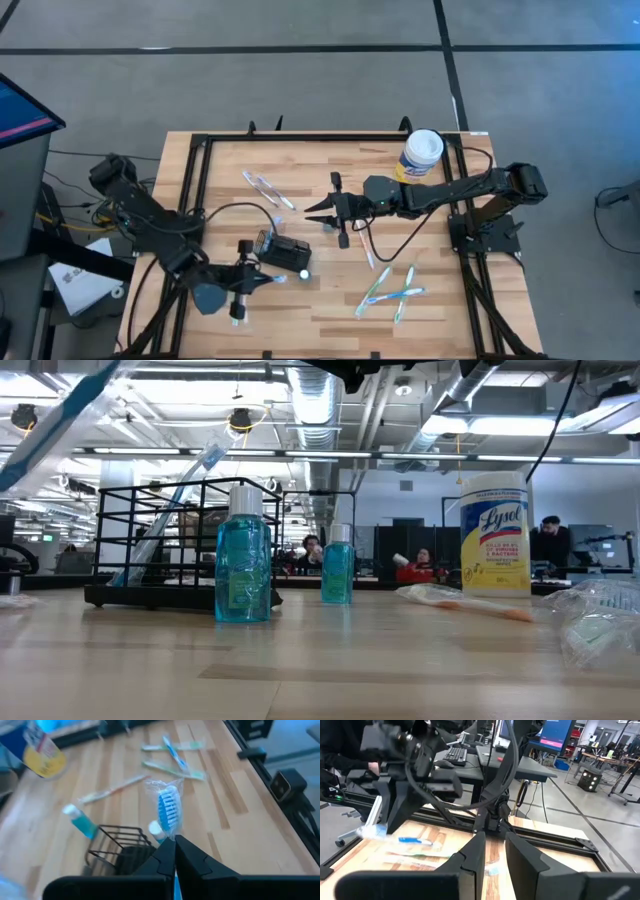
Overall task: Pick & Place toothbrushing station
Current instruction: Put the left blue toothbrush into the left compartment of the wire organizer
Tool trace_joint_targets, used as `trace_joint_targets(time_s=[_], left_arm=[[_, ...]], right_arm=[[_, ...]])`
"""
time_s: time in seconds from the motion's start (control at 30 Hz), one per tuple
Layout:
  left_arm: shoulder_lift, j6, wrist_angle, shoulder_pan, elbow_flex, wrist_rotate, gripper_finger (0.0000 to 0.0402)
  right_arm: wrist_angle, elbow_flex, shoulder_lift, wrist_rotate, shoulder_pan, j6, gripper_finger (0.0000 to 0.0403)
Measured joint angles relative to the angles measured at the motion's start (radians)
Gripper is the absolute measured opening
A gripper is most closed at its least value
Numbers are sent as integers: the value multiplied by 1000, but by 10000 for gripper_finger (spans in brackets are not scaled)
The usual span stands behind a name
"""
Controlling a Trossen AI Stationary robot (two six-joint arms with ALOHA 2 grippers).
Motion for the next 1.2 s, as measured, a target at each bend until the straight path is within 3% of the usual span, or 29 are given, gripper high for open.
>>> trace_joint_targets(time_s=[0.43, 0.8, 1.2], left_arm=[[-96, 63, 86, -32, 0, -176, 0], [-150, 234, 201, -32, -9, -223, 0], [-426, 438, 646, 40, -338, -120, 0]], right_arm=[[6, 0, 0, 0, 0, 0, 67], [7, 0, 0, 0, 0, 0, 67], [22, 0, 0, 0, 0, -15, 67]])
